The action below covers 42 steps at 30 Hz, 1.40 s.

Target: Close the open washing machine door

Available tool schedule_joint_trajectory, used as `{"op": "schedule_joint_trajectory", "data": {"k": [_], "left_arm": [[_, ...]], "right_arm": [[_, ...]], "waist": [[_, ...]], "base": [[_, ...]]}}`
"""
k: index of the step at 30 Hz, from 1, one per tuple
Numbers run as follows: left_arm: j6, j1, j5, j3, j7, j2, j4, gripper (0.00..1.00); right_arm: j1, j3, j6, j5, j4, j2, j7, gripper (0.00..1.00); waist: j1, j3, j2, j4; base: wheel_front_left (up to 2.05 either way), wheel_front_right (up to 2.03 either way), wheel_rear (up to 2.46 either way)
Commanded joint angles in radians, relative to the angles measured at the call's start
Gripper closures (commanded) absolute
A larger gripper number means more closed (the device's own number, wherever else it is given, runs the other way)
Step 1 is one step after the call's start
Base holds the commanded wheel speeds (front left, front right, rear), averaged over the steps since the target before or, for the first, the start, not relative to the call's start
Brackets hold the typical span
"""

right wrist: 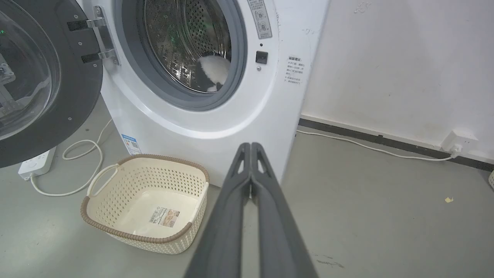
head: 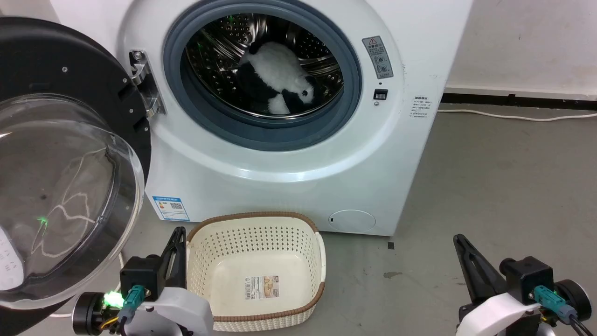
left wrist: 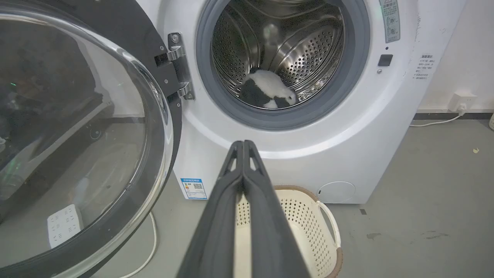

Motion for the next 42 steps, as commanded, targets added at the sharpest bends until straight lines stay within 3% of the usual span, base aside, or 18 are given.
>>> {"op": "schedule_joint_trajectory", "data": {"k": [1,3,4,25,42], "left_arm": [[0.003,0.014,0.003,0.001,0.0,0.0,-0.004,1.0],[0.003,0.014,0.003,0.001,0.0,0.0,-0.004,1.0],[0.0,0.0,0.0,0.0,0.0,0.0,0.0,0.0],[0.0,0.01,-0.003,-0.01,-0.038,0.0,-0.008,0.0],[-0.006,0.03,-0.006,-0.015,-0.073,0.005,-0.008,0.0]], "right_arm": [[-0.014,0.0,0.001,-0.007,-0.005,0.005,0.0,1.0],[-0.014,0.0,0.001,-0.007,-0.005,0.005,0.0,1.0],[0.0,0.0,0.0,0.0,0.0,0.0,0.0,0.0],[0.0,-0.011,0.0,0.032,0.007,0.001,-0.038,0.0],[0.015,0.005,0.0,0.053,0.009,0.001,-0.073,0.0]], "waist": [[-0.0001,0.0,0.0,0.0],[-0.0001,0.0,0.0,0.0],[0.0,0.0,0.0,0.0],[-0.0001,-0.001,0.0,0.02],[-0.0001,-0.014,0.0,0.116]], "base": [[0.0,0.0,0.0],[0.0,0.0,0.0],[0.0,0.0,0.0],[0.0,0.0,0.0],[0.0,0.0,0.0]]}}
